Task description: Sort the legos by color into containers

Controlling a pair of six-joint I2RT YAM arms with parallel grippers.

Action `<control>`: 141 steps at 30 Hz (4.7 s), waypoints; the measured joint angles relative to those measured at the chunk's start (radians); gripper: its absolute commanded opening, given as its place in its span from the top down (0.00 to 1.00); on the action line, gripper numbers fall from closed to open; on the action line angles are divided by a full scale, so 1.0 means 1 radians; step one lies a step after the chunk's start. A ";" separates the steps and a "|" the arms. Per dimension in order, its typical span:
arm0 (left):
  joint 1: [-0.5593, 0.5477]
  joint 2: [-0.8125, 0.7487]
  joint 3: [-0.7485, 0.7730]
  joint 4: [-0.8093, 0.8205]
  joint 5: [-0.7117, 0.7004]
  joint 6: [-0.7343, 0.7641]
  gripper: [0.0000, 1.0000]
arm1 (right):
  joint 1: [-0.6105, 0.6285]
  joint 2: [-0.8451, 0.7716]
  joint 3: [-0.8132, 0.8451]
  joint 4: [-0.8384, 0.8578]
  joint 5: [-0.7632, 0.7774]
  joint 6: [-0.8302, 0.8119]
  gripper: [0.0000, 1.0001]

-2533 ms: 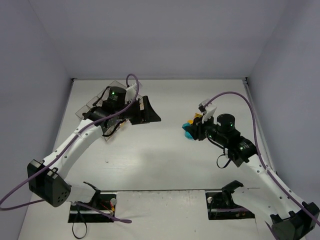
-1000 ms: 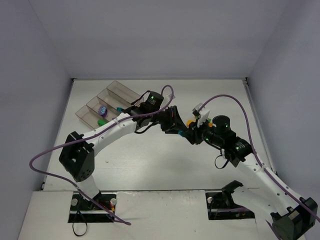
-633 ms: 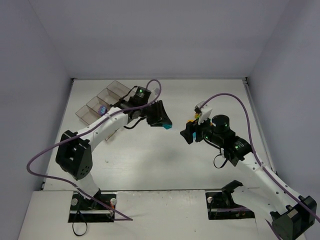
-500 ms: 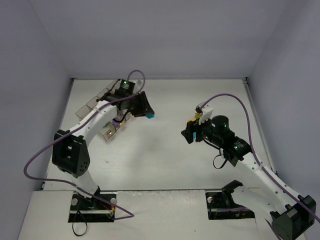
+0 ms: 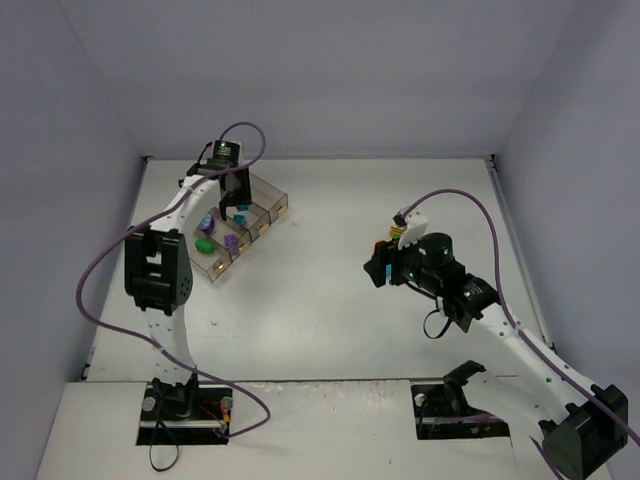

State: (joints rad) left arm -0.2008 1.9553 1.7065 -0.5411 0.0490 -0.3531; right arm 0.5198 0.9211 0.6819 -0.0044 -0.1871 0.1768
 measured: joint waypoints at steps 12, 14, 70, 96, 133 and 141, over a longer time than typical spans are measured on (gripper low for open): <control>0.014 0.114 0.063 -0.016 -0.042 0.054 0.45 | -0.009 0.009 0.003 -0.051 0.214 0.048 0.36; 0.017 0.102 0.063 -0.017 -0.042 0.055 0.43 | -0.041 0.039 0.019 -0.072 0.260 0.066 0.37; -0.087 -0.652 -0.475 -0.076 0.177 -0.062 0.38 | -0.381 0.680 0.183 -0.036 0.224 0.096 0.68; -0.157 -0.623 -0.397 0.022 0.515 -0.216 0.31 | -0.190 0.087 0.140 -0.058 0.074 -0.055 1.00; -0.494 -0.244 -0.132 0.130 0.542 -0.354 1.00 | 0.031 0.026 0.083 0.009 -0.090 -0.097 0.95; -0.463 -0.215 -0.105 0.097 0.502 -0.295 1.00 | 0.032 0.053 0.082 0.012 -0.063 -0.087 0.34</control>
State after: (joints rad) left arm -0.6643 1.7401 1.6020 -0.4446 0.5510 -0.6483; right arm 0.5514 0.9737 0.7643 0.0078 -0.2497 0.0895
